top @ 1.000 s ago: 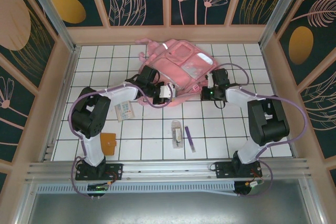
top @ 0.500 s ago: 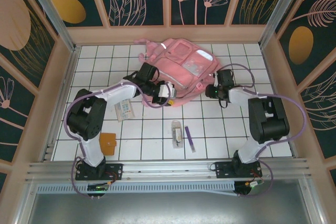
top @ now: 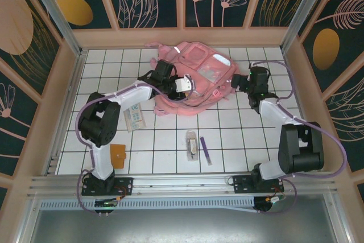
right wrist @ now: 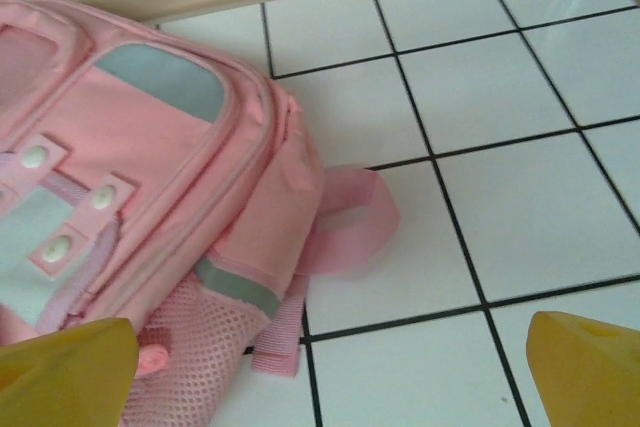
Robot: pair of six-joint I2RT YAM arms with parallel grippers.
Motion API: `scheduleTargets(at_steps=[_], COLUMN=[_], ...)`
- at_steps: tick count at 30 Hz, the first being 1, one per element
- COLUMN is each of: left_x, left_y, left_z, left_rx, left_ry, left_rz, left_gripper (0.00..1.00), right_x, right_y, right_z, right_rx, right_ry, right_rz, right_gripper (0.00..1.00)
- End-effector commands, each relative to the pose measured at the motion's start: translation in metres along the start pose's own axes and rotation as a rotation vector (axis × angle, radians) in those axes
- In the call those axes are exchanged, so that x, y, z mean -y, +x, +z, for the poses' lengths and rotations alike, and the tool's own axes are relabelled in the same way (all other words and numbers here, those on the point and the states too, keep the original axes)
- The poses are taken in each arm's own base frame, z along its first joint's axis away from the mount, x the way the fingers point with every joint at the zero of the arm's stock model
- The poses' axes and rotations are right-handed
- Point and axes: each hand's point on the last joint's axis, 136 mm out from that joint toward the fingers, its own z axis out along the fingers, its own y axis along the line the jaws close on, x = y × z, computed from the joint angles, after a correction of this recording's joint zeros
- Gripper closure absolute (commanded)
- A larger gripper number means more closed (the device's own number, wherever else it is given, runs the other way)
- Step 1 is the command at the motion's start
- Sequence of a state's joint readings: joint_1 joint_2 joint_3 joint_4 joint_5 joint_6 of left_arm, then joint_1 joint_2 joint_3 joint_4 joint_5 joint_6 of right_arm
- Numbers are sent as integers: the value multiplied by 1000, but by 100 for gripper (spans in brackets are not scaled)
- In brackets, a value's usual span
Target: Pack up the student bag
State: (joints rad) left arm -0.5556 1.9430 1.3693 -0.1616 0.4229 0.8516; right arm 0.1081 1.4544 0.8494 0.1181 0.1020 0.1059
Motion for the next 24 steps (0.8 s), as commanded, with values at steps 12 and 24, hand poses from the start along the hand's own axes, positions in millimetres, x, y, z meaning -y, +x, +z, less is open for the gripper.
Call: scheduleTargets(at_steps=[12,24], left_x=[-19,-32], left_y=[25,-5], left_z=[33,2], left_rx=[-103,-24], left_ry=[-31,-131], left_rz=[71,53], left_gripper=[50,100], right_x=[-54,-69], right_y=[20,76], right_z=[13,40], right_rx=[-106,-402], right_ry=[-388,-847], right_rz=[-337,-808], right_gripper=[1,19])
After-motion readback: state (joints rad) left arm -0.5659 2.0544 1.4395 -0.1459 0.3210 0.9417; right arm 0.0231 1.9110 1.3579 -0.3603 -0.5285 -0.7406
